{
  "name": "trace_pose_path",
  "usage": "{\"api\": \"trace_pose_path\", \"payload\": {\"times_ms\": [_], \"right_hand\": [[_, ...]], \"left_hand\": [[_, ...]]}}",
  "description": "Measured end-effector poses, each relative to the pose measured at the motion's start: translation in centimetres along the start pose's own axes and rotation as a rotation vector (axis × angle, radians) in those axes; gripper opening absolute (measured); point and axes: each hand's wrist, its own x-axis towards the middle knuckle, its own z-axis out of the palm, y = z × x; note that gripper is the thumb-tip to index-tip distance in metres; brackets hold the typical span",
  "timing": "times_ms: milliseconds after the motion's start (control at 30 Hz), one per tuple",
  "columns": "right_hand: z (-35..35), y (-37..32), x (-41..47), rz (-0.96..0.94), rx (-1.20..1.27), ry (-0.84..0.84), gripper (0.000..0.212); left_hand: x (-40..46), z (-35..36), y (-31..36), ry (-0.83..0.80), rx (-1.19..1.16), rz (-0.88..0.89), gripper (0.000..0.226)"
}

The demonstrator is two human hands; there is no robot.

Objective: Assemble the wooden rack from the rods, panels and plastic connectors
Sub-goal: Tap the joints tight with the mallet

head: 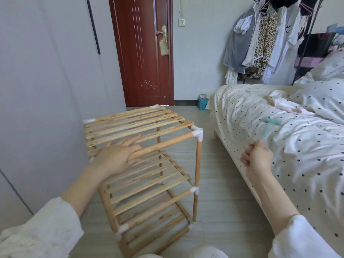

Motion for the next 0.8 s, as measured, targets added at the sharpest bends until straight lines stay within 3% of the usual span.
{"api": "trace_pose_path", "payload": {"times_ms": [67, 133, 200, 333, 467, 500, 600, 633, 733, 800], "right_hand": [[0.2, 0.8, -0.6, 0.042, -0.045, 0.021, 0.033], [0.3, 2.9, -2.3, 0.157, -0.284, -0.250, 0.033], [-0.5, 4.1, -2.9, 0.216, -0.315, -0.452, 0.033], [-1.1, 3.2, -1.9, 0.138, -0.076, -0.145, 0.032], [0.0, 3.7, -3.0, 0.207, -0.389, -0.508, 0.034], [0.1, 3.0, -2.3, 0.191, -0.361, -0.488, 0.034], [0.9, 1.1, -1.3, 0.138, -0.113, -0.131, 0.031], [1.0, 1.3, -1.6, 0.131, -0.138, -0.116, 0.031], [1.0, 3.3, -2.7, 0.270, -0.369, -0.479, 0.033], [0.7, 2.7, -2.0, 0.285, -0.251, -0.469, 0.034]], "left_hand": [[-0.5, 0.4, -0.8, 0.043, 0.015, -0.023, 0.028], [-0.6, 0.6, -0.8, 0.085, 0.005, -0.043, 0.023], [-0.6, 0.6, -0.7, 0.120, -0.004, -0.041, 0.021], [-0.8, 0.7, -0.3, 0.127, -0.049, -0.033, 0.053], [-0.8, 0.6, -0.7, 0.116, 0.022, -0.058, 0.066], [-0.8, 0.5, -0.8, 0.109, 0.019, -0.055, 0.068], [-0.9, 0.6, -0.7, 0.110, -0.018, -0.032, 0.083], [-0.9, 0.6, -0.6, 0.111, -0.005, -0.030, 0.090], [-1.0, 0.6, -0.6, 0.135, 0.015, -0.052, 0.083], [-1.1, 0.4, -0.5, 0.132, 0.000, -0.063, 0.072]]}}
